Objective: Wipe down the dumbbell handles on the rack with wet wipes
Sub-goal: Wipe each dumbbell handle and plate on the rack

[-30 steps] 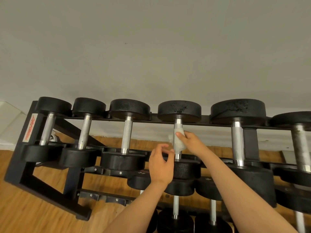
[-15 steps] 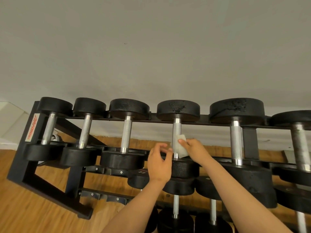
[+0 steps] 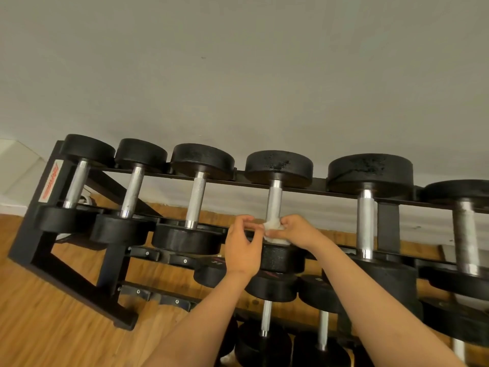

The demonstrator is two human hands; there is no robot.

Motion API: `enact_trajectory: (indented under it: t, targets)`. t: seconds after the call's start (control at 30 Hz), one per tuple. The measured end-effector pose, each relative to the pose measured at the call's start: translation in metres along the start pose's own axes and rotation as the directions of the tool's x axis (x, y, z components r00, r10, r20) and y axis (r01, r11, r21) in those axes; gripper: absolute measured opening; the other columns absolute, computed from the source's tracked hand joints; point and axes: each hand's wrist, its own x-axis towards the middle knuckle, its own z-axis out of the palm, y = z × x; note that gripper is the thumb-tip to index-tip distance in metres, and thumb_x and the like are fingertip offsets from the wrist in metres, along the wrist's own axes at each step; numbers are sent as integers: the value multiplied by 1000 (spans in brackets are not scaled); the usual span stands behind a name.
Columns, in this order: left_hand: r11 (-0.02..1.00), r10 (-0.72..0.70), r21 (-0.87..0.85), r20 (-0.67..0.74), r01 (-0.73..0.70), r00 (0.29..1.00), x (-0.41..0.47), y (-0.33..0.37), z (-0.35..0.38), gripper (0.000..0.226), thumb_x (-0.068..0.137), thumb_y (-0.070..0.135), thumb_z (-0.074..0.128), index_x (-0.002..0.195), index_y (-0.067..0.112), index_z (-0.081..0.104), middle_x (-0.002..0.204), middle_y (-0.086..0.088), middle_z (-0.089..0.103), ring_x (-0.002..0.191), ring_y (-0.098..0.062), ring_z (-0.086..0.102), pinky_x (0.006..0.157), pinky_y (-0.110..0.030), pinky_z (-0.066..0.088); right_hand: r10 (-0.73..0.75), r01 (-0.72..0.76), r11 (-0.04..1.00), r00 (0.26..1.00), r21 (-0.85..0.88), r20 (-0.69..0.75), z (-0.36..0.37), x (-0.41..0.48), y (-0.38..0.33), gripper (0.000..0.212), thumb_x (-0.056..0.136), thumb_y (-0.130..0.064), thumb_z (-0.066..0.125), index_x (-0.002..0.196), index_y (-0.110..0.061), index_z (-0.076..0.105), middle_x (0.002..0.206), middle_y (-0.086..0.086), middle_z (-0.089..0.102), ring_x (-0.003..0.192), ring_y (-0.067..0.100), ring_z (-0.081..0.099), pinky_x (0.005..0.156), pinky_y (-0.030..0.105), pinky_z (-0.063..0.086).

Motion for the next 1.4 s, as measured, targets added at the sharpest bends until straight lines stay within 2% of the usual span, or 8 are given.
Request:
enact_trajectory:
  t: [0.37, 0.57, 0.73, 0.93, 1.13, 1.23, 1.33, 1.4]
  targets:
    - [1000, -5, -10, 0, 5, 1000, 0, 2, 0, 26, 93, 23, 62, 113, 30, 47, 97, 13, 66, 96, 2, 57, 75, 2, 35, 18, -25, 996, 996, -91, -85, -5, -1, -1, 29, 72, -26, 85, 92, -10, 71, 88, -1, 66, 83, 13, 59, 69, 22, 46]
    - [1000, -1, -20, 15, 1, 1000, -1, 1, -1, 26, 93, 23, 62, 113, 30, 47, 96, 12, 66, 91, 2, 58, 72, 0, 36, 13, 9, 995, 977, 104, -214, -5, -6, 5, 29, 78, -20, 80, 103, -10, 69, 90, -2, 65, 78, 5, 57, 59, 15, 44]
    - [1000, -5, -16, 20, 5, 1000, -1, 1, -1, 25, 93, 26, 61, 112, 33, 46, 95, 14, 66, 90, 2, 57, 72, -4, 38, 121, 68, 897, 912, 437, -392, -3, 8, -16, 31, 83, -22, 76, 110, -9, 68, 104, 5, 68, 81, 10, 61, 62, 18, 46]
    - [1000, -16, 3, 15, 16, 1000, -1, 3, -1, 26, 93, 26, 62, 114, 32, 46, 94, 15, 65, 98, 0, 56, 75, -7, 37, 265, 99, 763, 854, 639, -448, -8, 30, -53, 20, 86, -23, 73, 99, -13, 61, 97, -2, 61, 89, 15, 56, 83, 27, 46]
    - [1000, -13, -3, 14, 13, 1000, -1, 3, -2, 24, 93, 28, 62, 112, 33, 47, 93, 16, 63, 95, 1, 54, 76, -11, 38, 221, 149, 831, 796, 536, -563, 4, 21, -37, 11, 91, -19, 67, 99, -14, 63, 101, 3, 63, 85, 14, 57, 73, 23, 47]
    - [1000, 5, 3, 12, -5, 1000, -1, 3, -3, 23, 94, 32, 60, 112, 33, 47, 92, 18, 61, 91, -3, 55, 76, -19, 43, 234, 39, 875, 839, 483, -491, 7, 11, -27, 30, 87, -24, 72, 108, -5, 62, 111, 7, 65, 97, 20, 60, 87, 35, 53]
    - [1000, 20, 1, 9, -20, 1000, -2, 3, -2, 22, 94, 33, 59, 114, 32, 48, 92, 18, 61, 89, -9, 56, 76, -25, 45, 224, -19, 883, 896, 469, -384, 12, -5, -20, 27, 85, -20, 75, 105, -8, 62, 110, 9, 65, 92, 19, 61, 67, 24, 52]
    - [1000, 23, 10, 15, -23, 1000, -2, 3, -3, 23, 94, 34, 59, 115, 29, 51, 93, 17, 60, 85, -8, 56, 71, -20, 42, 222, -82, 926, 908, 369, -354, 16, -12, -16, 35, 82, -19, 78, 110, -6, 64, 113, 12, 66, 95, 23, 63, 70, 26, 52]
